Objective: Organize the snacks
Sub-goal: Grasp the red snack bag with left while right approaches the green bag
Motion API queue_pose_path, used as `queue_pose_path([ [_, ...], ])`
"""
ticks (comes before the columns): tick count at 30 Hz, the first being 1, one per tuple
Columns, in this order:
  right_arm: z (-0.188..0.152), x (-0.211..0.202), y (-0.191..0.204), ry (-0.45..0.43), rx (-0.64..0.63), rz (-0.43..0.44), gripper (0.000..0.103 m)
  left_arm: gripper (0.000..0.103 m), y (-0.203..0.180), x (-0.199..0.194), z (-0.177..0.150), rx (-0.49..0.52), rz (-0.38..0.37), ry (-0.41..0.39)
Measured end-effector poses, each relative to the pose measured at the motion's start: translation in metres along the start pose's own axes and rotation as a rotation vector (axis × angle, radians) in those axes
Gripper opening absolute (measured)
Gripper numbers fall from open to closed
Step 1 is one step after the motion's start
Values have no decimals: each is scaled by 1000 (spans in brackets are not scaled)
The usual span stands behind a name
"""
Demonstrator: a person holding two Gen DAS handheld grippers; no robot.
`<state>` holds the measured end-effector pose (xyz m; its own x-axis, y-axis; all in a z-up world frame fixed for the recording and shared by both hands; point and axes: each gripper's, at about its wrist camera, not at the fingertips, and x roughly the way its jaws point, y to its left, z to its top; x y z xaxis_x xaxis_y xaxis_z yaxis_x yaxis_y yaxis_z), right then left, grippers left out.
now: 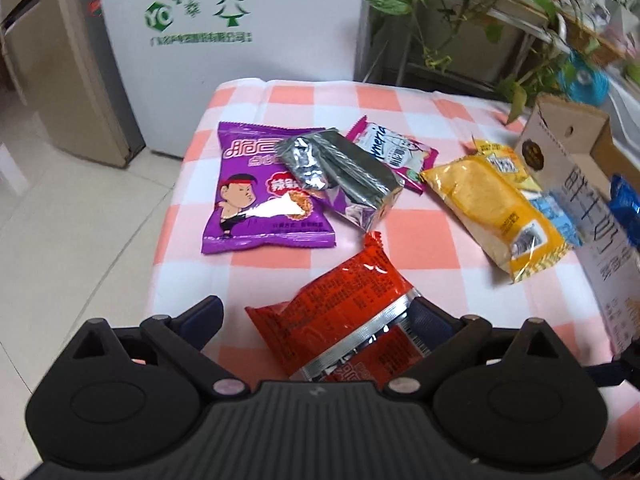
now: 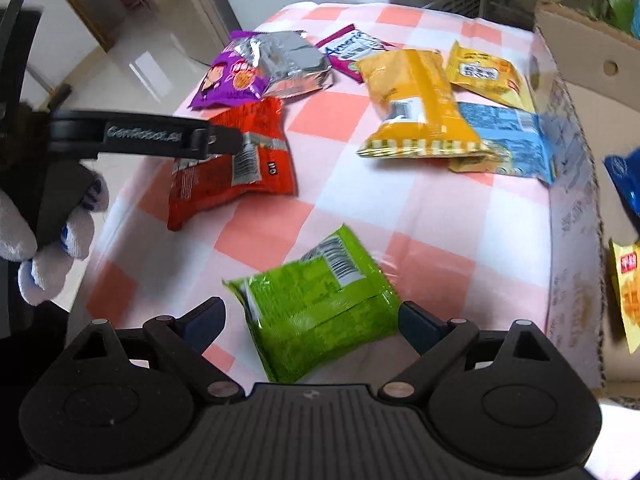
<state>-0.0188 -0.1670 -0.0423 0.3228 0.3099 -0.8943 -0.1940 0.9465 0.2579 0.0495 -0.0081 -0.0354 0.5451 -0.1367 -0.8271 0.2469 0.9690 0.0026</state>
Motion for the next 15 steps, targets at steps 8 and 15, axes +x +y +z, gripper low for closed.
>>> queue_pose_path([
  [8,4,18,20,-48,-155,-98,91,100,-1,13,2,-8,-14,15],
  [15,10,14,7,-90,-135,-97,83,99,-4,14,1,-29,-50,19],
])
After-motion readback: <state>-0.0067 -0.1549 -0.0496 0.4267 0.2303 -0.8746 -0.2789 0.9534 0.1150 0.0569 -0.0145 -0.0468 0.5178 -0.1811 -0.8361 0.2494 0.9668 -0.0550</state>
